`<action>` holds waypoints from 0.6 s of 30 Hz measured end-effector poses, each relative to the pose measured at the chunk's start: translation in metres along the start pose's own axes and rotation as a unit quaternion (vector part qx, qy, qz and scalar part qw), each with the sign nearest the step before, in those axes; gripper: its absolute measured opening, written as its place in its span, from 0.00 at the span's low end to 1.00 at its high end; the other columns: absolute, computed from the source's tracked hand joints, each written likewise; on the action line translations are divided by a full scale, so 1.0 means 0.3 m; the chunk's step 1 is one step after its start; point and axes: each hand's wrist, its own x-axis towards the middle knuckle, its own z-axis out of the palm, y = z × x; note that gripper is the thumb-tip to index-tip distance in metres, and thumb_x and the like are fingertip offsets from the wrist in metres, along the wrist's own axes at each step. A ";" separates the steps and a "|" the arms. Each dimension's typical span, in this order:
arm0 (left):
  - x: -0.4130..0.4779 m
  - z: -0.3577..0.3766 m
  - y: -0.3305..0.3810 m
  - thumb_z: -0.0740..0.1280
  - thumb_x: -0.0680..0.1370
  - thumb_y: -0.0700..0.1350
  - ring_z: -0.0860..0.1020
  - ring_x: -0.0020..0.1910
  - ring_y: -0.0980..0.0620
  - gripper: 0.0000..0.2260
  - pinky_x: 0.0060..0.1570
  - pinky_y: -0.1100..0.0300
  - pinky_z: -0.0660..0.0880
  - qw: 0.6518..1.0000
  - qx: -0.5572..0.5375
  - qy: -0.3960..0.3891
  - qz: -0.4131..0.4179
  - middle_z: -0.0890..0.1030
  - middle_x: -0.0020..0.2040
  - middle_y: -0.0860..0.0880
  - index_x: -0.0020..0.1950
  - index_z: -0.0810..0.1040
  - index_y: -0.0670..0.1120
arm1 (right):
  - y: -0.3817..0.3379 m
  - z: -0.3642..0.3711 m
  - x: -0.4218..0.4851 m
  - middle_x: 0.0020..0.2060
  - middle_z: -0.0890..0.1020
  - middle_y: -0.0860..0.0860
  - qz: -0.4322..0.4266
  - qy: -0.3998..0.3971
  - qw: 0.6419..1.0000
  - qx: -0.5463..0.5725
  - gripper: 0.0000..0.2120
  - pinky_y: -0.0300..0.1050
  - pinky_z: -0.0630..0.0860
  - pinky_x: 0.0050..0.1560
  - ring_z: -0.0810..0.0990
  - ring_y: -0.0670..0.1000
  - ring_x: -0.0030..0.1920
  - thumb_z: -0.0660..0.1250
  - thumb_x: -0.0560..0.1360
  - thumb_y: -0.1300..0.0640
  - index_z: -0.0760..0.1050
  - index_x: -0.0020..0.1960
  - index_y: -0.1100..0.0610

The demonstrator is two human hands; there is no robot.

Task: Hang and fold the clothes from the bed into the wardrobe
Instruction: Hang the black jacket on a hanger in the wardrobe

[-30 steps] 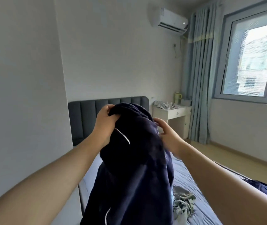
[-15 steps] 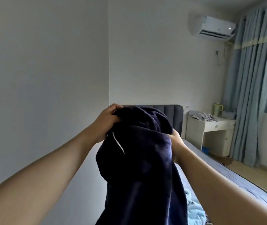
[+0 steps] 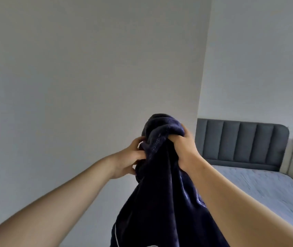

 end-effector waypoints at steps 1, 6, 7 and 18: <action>-0.022 -0.056 -0.014 0.66 0.74 0.40 0.77 0.40 0.56 0.29 0.38 0.57 0.77 1.000 -0.016 0.015 0.014 0.75 0.48 0.55 0.68 0.59 0.62 | 0.013 0.079 0.019 0.31 0.84 0.44 0.004 -0.026 1.000 0.005 0.11 0.35 0.77 0.30 0.83 0.43 0.33 0.63 0.71 0.63 0.77 0.43 0.48; -0.118 -0.315 -0.044 0.65 0.76 0.38 0.78 0.42 0.53 0.14 0.35 0.61 0.74 0.982 0.012 0.182 0.055 0.78 0.51 0.50 0.57 0.72 0.54 | 0.046 0.383 0.070 0.31 0.84 0.44 0.015 -0.174 0.985 0.016 0.15 0.36 0.77 0.32 0.83 0.43 0.34 0.63 0.64 0.65 0.82 0.39 0.48; -0.130 -0.352 -0.043 0.64 0.76 0.37 0.77 0.40 0.53 0.10 0.34 0.62 0.73 0.972 0.027 0.228 0.060 0.78 0.47 0.49 0.51 0.74 0.52 | 0.044 0.416 0.070 0.33 0.84 0.46 0.022 -0.200 0.979 0.014 0.15 0.38 0.78 0.36 0.83 0.45 0.37 0.64 0.62 0.64 0.83 0.39 0.48; -0.496 -0.901 -0.083 0.61 0.74 0.41 0.73 0.50 0.49 0.13 0.46 0.55 0.73 0.788 0.240 0.566 -0.033 0.73 0.51 0.50 0.57 0.68 0.49 | 0.197 1.070 0.046 0.53 0.81 0.56 0.265 -0.234 0.934 0.060 0.12 0.51 0.76 0.55 0.79 0.57 0.55 0.64 0.75 0.53 0.77 0.57 0.56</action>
